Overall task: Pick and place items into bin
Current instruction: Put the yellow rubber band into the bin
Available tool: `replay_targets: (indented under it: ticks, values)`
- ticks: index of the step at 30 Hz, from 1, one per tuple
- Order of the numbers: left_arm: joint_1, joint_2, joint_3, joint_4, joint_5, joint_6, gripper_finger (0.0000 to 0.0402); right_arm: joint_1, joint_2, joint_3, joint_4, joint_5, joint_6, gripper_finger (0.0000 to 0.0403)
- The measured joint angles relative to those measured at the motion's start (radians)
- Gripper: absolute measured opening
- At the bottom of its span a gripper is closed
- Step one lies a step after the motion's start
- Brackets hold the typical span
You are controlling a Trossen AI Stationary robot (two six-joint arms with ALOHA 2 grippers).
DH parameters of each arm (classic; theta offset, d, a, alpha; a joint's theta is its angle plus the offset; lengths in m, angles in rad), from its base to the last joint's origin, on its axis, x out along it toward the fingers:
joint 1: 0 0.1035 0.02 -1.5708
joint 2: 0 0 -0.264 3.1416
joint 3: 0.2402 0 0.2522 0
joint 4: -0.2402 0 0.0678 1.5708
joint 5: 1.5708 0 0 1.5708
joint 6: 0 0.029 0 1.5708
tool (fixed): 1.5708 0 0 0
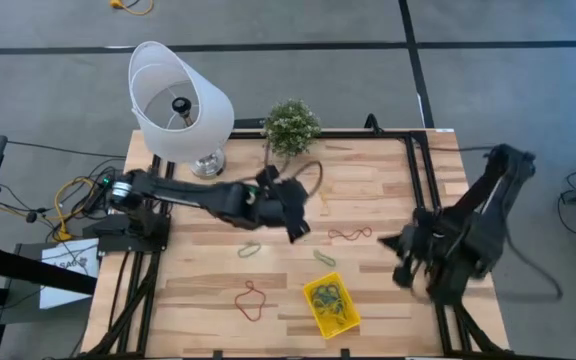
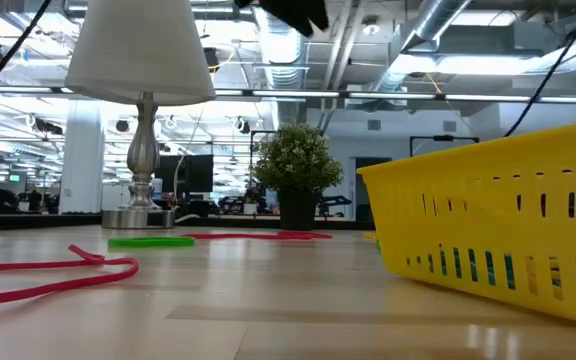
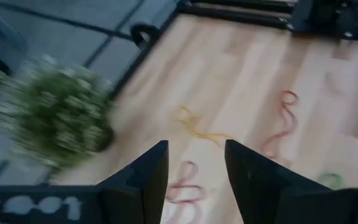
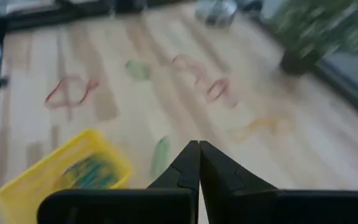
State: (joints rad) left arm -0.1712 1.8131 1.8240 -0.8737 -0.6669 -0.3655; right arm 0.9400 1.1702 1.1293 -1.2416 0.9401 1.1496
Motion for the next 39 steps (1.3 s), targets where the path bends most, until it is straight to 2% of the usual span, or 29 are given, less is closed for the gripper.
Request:
replay_targets:
  ticks: [3, 8, 10, 13, 15, 17, 20, 27, 34, 39]
  values:
    - [0.028, -0.065, 0.000, -0.005, -0.014, 0.084, 0.0149, -0.100, -0.127, -0.076, 0.068, -0.013, -0.117, 0.0000]
    - [0.053, -0.135, -0.010, -0.015, -0.040, 0.081, 0.0149, -0.315, -0.286, -0.264, 0.301, -0.186, -0.377, 0.0000]
    - [0.048, -0.134, -0.026, 0.012, -0.032, 0.073, 0.0149, -0.405, -0.332, -0.351, 0.467, -0.286, -0.483, 0.0000]
    - [0.040, -0.123, -0.030, 0.062, 0.063, 0.065, 0.0149, -0.508, -0.353, -0.498, 0.780, -0.476, -0.694, 0.0000]
    - [0.031, -0.123, -0.030, 0.077, 0.091, 0.069, 0.0149, -0.555, -0.347, -0.575, 0.965, -0.559, -0.864, 0.0000]
    - [0.020, -0.123, -0.030, 0.090, 0.070, 0.051, 0.0149, -0.591, -0.319, -0.629, 1.057, -0.599, -0.976, 0.0000]
    - [0.003, -0.128, -0.029, 0.088, 0.059, 0.048, 0.0149, -0.649, -0.262, -0.656, 1.077, -0.598, -1.077, 0.0001]
    - [-0.045, -0.129, -0.029, 0.076, 0.067, 0.069, 0.0149, -0.850, -0.121, -0.654, 1.081, -0.608, -1.168, 0.0035]
    - [-0.072, -0.129, -0.029, 0.074, 0.056, 0.069, 0.0149, -1.083, 0.068, -0.648, 1.180, -0.847, -1.272, 0.0096]
    - [-0.089, -0.129, -0.029, 0.050, 0.057, 0.039, 0.0149, -1.176, 0.201, -0.600, 1.226, -0.990, -1.281, 0.0133]
